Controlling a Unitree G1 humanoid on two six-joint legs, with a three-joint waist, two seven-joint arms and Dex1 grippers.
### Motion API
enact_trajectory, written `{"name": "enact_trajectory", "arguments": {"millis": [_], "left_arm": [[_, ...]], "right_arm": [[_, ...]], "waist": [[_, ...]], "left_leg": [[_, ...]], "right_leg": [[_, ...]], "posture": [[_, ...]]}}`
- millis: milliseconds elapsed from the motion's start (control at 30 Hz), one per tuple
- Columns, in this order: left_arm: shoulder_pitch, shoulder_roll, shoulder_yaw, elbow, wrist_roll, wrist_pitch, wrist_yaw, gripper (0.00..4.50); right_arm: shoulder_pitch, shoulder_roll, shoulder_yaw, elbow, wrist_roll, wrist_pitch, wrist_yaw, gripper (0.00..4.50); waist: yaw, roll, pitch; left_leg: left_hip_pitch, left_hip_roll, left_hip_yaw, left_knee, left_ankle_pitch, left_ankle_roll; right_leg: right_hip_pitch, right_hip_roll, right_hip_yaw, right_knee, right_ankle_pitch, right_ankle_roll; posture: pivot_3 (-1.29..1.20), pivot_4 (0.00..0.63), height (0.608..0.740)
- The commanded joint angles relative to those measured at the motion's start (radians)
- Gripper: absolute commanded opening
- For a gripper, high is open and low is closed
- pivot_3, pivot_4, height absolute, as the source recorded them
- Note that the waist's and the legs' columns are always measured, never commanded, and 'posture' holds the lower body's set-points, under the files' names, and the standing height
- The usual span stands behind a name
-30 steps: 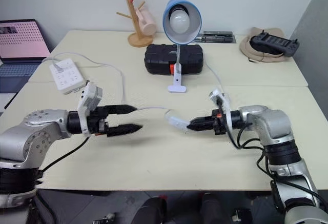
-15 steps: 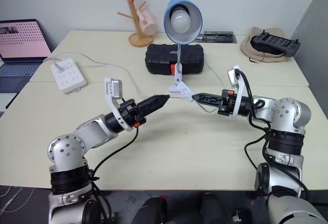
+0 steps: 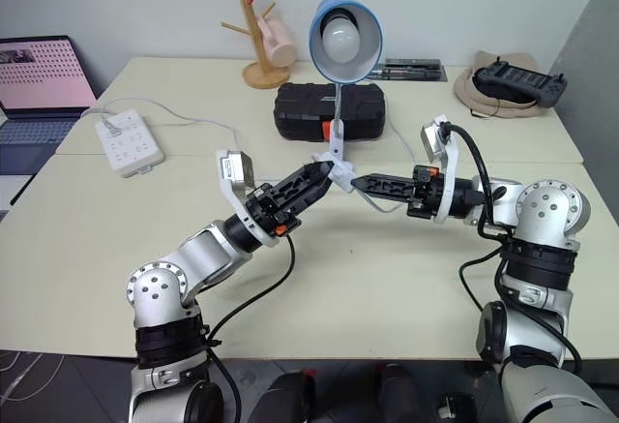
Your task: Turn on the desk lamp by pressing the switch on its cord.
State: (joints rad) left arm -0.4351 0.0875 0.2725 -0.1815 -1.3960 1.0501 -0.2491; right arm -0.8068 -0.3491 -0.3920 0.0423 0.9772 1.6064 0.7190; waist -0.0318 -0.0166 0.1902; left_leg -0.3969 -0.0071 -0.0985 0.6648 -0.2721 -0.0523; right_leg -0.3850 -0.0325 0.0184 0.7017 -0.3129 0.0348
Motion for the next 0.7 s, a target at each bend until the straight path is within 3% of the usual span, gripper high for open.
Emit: {"name": "enact_trajectory", "arguments": {"millis": [33,167,700], "left_arm": [[0.001,-0.006,-0.016,-0.019,-0.046,-0.024,0.015,4.5],[-0.009,-0.005,-0.019,-0.003,-0.058,-0.044,0.032,4.08],[-0.013,0.018,-0.038,0.011,-0.084,-0.074,0.03,1.04]], "right_arm": [[-0.022,-0.004,-0.02,-0.042,0.078,0.008,-0.029,0.34],[-0.012,-0.013,-0.022,-0.042,0.113,0.008,-0.058,0.34],[0.01,-0.029,-0.027,-0.034,0.154,-0.002,-0.104,0.34]], "waist": [[0.0,0.0,0.0],[0.0,0.0,0.0],[0.0,0.0,0.0]], "left_leg": [[0.0,0.0,0.0,0.0,0.0,0.0],[0.0,0.0,0.0,0.0,0.0,0.0],[-0.001,0.0,0.0,0.0,0.0,0.0]], "right_leg": [[0.0,0.0,0.0,0.0,0.0,0.0],[0.0,0.0,0.0,0.0,0.0,0.0],[0.0,0.001,0.0,-0.002,0.0,0.0]], "posture": [[0.0,0.15,0.74],[0.0,0.15,0.74],[0.0,0.15,0.74]]}}
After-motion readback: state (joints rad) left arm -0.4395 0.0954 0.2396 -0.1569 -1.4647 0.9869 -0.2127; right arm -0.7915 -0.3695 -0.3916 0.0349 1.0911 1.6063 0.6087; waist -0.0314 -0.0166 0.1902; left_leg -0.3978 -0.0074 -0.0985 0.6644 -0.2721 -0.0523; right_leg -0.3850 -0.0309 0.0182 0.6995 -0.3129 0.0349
